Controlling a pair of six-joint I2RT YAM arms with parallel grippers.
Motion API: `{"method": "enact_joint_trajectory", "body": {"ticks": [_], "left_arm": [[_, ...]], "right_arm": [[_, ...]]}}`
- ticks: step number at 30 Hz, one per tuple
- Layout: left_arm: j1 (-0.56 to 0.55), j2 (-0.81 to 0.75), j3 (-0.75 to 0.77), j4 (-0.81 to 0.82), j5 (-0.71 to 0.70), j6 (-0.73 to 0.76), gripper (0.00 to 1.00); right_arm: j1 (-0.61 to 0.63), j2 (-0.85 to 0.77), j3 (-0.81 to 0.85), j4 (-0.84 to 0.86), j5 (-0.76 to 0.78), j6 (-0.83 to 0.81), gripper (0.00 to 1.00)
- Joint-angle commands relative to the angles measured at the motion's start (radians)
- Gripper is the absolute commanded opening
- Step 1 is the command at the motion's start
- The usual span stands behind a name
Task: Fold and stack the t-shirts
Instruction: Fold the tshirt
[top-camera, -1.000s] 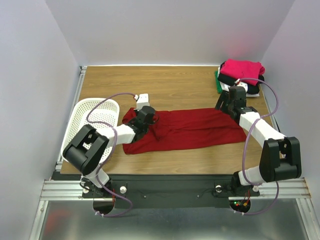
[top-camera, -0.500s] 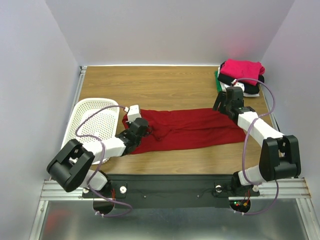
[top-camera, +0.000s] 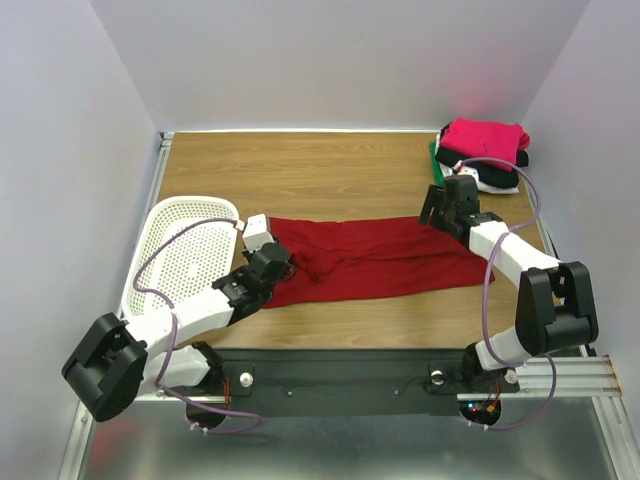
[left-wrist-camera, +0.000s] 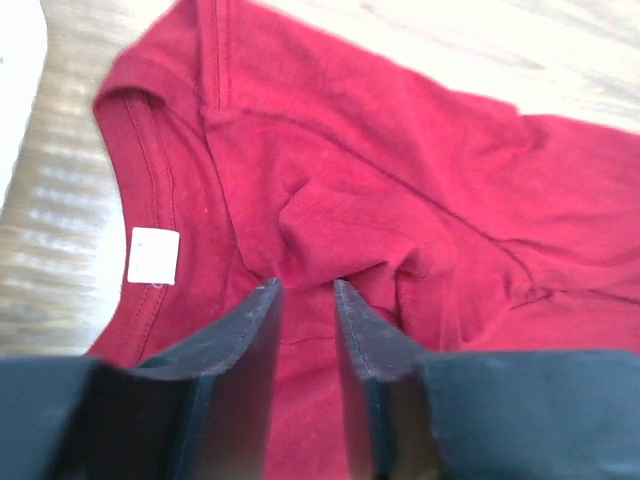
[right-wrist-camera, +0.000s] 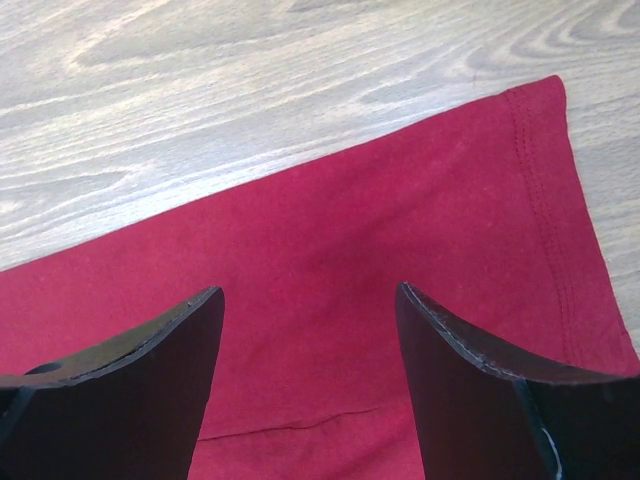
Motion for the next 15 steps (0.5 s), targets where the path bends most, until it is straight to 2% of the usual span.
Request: {"method": "enact_joint_trajectory", "body": {"ticks": [1, 9, 12, 15], "left_arm": [[-0.011, -0.039, 0.058, 0.028, -0.072, 0.015, 0.44], [-0.011, 0.27, 0.227, 0.169, -0.058, 0.138, 0.45], [-0.013, 0.346, 0.275, 0.185, -0.021, 0.144, 0.45], [-0.019, 0.354, 0.256, 0.182, -0.007, 0.13, 0.45]], "right_arm": [[0.01, 0.0, 0.038, 0.05, -0.005, -0.014, 0.75], [0.021, -0.003, 0.038, 0.05, -0.012, -0.018, 0.75], [0.023, -0.011, 0.032, 0.05, -0.008, -0.019, 0.75], [0.023, -0.02, 0.027, 0.051, -0.006, -0.019, 0.75]]}}
